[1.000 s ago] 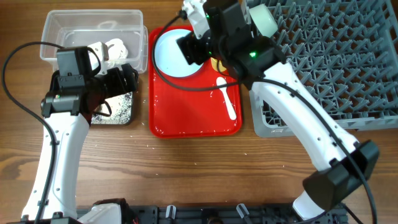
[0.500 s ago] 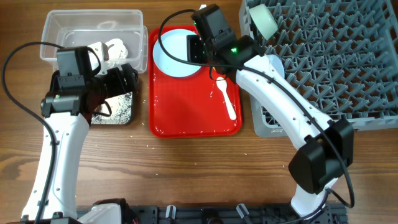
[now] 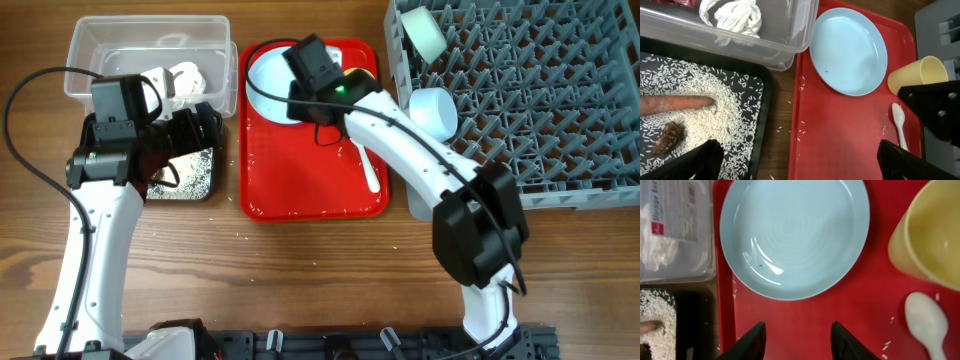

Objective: Sort waste into correct bins and load items into the dishwasher rack
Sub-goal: 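Carry the blue plate with right gripper and stand it in the rack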

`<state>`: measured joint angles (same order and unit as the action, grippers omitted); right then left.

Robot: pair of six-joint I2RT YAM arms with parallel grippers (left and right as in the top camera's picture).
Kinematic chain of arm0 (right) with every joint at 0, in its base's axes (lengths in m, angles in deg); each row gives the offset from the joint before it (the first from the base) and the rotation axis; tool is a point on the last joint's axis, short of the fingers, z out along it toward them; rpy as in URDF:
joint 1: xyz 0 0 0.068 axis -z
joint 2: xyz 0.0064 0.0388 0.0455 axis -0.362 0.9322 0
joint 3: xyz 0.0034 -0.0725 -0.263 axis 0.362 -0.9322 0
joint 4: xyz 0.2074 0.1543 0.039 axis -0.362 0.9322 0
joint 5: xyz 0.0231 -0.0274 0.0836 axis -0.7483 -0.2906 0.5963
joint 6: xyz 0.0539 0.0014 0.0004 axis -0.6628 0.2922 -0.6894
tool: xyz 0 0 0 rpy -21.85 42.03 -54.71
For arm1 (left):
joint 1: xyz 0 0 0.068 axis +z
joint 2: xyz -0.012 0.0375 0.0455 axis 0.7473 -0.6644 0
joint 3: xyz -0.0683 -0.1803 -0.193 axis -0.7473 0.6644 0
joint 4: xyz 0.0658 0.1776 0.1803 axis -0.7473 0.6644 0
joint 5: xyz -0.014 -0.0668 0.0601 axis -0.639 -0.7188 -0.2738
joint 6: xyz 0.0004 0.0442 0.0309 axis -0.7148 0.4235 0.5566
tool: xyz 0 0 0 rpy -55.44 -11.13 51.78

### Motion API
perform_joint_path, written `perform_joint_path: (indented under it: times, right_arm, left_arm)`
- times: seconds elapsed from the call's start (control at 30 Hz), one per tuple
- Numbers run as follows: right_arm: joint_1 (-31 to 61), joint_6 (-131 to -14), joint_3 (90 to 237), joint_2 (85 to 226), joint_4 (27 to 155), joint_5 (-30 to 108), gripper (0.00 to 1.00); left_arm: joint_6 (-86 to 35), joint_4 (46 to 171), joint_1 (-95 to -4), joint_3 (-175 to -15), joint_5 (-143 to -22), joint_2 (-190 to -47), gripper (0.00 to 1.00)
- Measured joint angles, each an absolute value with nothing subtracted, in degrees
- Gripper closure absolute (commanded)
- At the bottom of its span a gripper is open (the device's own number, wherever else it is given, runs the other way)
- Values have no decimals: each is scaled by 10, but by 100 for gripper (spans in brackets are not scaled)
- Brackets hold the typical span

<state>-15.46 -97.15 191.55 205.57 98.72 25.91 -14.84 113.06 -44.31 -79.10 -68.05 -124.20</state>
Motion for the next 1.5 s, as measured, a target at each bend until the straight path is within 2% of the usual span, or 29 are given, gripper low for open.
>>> perform_joint_path:
  times: [0.33,0.73,0.83,1.07,1.17,1.27,1.5]
  right_arm:
    - [-163,-1053,1915,2132,965,264,56]
    - [-148,-1086,1915,2167,896,265,54]
    - [-137,-1087,1915,2171,895,266,58]
    - [-132,-1095,1915,2172,945,281,75]
    - [-132,-1093,1915,2172,972,287,78]
    - [-132,-1073,1919,2172,1004,294,80]
    - [-126,-1020,1925,2170,1053,339,96]
  left_arm:
    - [-148,1131,-443,-791,-680,-1242,0]
    - [-148,1131,-443,-791,-680,-1242,0]
    - [-148,1131,-443,-791,-680,-1242,0]
    - [-148,1131,-443,-791,-680,-1242,0]
    - [-148,1131,-443,-791,-680,-1242,0]
    - [-148,1131,-443,-791,-680,-1242,0]
    - [-148,1131,-443,-791,-680,-1242,0]
